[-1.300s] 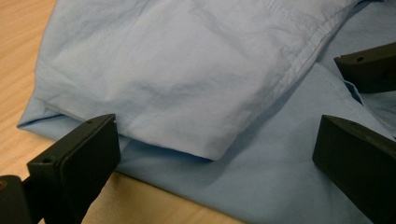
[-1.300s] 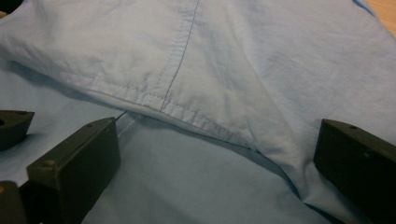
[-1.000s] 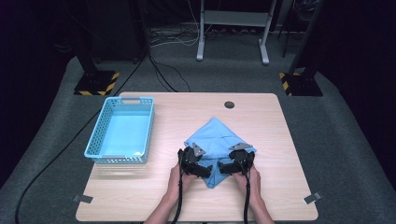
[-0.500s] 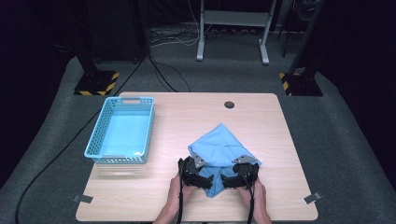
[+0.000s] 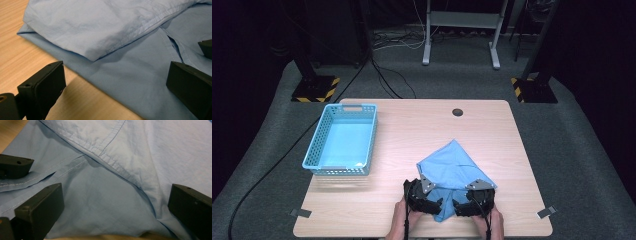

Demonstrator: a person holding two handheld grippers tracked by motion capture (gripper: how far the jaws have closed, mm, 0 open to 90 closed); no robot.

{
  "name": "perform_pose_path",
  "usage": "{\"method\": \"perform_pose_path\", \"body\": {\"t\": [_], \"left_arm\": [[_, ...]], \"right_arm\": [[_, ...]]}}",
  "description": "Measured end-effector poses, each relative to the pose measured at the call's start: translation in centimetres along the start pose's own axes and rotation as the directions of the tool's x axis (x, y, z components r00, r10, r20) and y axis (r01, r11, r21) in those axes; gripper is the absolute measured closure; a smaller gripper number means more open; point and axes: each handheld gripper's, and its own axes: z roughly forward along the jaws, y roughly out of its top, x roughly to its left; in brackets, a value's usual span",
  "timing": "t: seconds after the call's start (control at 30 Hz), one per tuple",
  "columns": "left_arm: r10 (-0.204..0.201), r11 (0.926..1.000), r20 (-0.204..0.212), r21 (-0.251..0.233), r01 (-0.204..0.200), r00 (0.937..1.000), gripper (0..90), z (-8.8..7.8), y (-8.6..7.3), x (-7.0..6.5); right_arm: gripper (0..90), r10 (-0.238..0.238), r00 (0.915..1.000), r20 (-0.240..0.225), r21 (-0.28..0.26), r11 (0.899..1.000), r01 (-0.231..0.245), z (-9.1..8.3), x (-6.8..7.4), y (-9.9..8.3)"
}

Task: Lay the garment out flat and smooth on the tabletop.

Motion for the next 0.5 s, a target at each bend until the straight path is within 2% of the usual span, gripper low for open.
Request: {"method": "perform_pose_path", "body": {"t": [0.2, 0.3, 0.37, 0.5], "left_arm": [[-0.003, 1.0, -0.002, 0.0, 0.003, 1.0, 2.0, -0.2, -0.2, -0.9], [-0.019, 0.9998, 0.002, 0.006, 0.019, 0.9998, 2.0, -0.2, -0.2, -1.1], [-0.013, 0.9999, -0.001, 0.002, 0.013, 0.9999, 2.0, -0.2, -0.2, -1.5], [-0.022, 0.9997, 0.028, 0.011, 0.022, 0.9994, 1.9, -0.2, -0.2, -1.3]], "right_arm": [[0.0, -0.032, 0.999, -0.032, 0.004, 0.999, 0.032, -0.5, -0.8, -0.5], [0.0, -0.07, 0.995, -0.07, -0.013, 0.997, 0.07, -0.7, -1.6, -0.9], [0.0, -0.078, 0.9934, -0.085, -0.013, 0.997, 0.077, -0.7, -2.4, -0.9], [0.0, -0.087, 0.9926, -0.085, 0.006, 0.996, 0.088, -0.6, -3.5, -0.5]]}}
